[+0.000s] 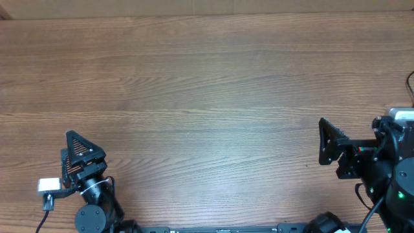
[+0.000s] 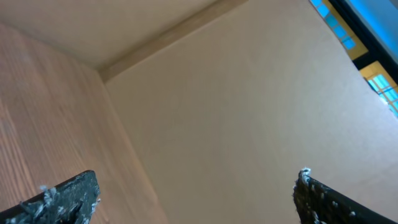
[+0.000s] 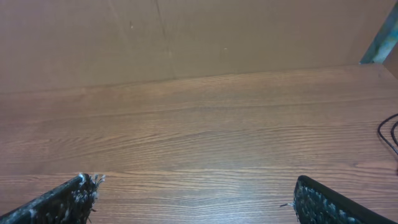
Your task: Untangle cables
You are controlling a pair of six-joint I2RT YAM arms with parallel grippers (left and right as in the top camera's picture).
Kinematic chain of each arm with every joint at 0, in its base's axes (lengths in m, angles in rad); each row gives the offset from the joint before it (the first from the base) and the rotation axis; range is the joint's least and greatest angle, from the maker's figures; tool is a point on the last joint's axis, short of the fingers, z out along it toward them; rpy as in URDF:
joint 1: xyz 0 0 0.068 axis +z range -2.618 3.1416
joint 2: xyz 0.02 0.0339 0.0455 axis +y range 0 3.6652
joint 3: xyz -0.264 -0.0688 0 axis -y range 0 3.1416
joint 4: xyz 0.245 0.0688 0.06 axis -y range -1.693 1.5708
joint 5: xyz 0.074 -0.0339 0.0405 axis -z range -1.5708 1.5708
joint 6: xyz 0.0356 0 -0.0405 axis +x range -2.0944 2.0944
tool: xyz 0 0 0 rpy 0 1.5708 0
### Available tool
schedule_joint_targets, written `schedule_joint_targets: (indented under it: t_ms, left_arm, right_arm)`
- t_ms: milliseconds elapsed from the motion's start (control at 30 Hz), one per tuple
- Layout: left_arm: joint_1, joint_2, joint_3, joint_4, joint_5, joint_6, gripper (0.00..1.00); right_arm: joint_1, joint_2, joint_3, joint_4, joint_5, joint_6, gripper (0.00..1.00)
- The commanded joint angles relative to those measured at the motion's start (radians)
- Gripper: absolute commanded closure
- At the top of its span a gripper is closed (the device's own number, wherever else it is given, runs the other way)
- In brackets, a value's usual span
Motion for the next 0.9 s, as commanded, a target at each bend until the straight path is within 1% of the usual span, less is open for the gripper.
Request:
schedule_joint_targets:
  t_ms: [0, 200, 333, 400, 433, 467, 533, 633, 700, 767, 867]
  left_arm:
    - [0.005, -0.015, -0.058, 0.052, -0.040, -0.013, 0.00]
    - [0.005, -0.015, -0.135, 0.053, -0.058, -0.010, 0.00]
    - [0.005, -0.015, -0.140, -0.066, -0.058, 0.030, 0.01]
    - [0.005, -0.015, -0.140, -0.125, -0.058, 0.085, 0.00]
    - [0.005, -0.015, -0.140, -0.129, -0.057, 0.137, 0.00]
    - [0.005, -0.015, -0.140, -0.126, -0.041, 0.233, 0.00]
    - [0.004, -0.015, -0.140, -0.127, -0.014, 0.361, 0.01]
    - [0.004, -0.015, -0.140, -0.127, 0.009, 0.443, 0.00]
    - [0.004, -0.015, -0.140, -0.127, 0.042, 0.456, 0.00]
    - [0.004, -0.015, -0.140, -0.127, 0.081, 0.508, 0.00]
    - [0.004, -0.015, -0.140, -0.127, 0.087, 0.542, 0.00]
  right_arm:
    - [0.000, -0.005, -0.003, 0.003, 0.009, -0.003, 0.00]
    - [0.000, -0.005, -0.003, 0.003, 0.009, -0.003, 0.00]
    - [0.000, -0.005, -0.003, 0.003, 0.009, -0.003, 0.00]
    - [0.000, -0.005, -0.003, 0.003, 0.009, -0.003, 0.00]
    - [0.000, -0.005, -0.003, 0.003, 0.009, -0.003, 0.00]
    - [0.000, -0.005, -0.003, 0.003, 0.009, -0.003, 0.00]
    - [0.000, -0.005, -0.003, 0.003, 0.009, -0.003, 0.00]
    - [0.000, -0.005, -0.003, 0.003, 0.009, -0.003, 0.00]
    - [0.000, -0.005, -0.003, 0.003, 0.009, -0.003, 0.00]
    - [0.000, -0.005, -0.003, 0.003, 0.009, -0.003, 0.00]
    - [0.000, -0.005, -0.003, 0.003, 0.009, -0.003, 0.00]
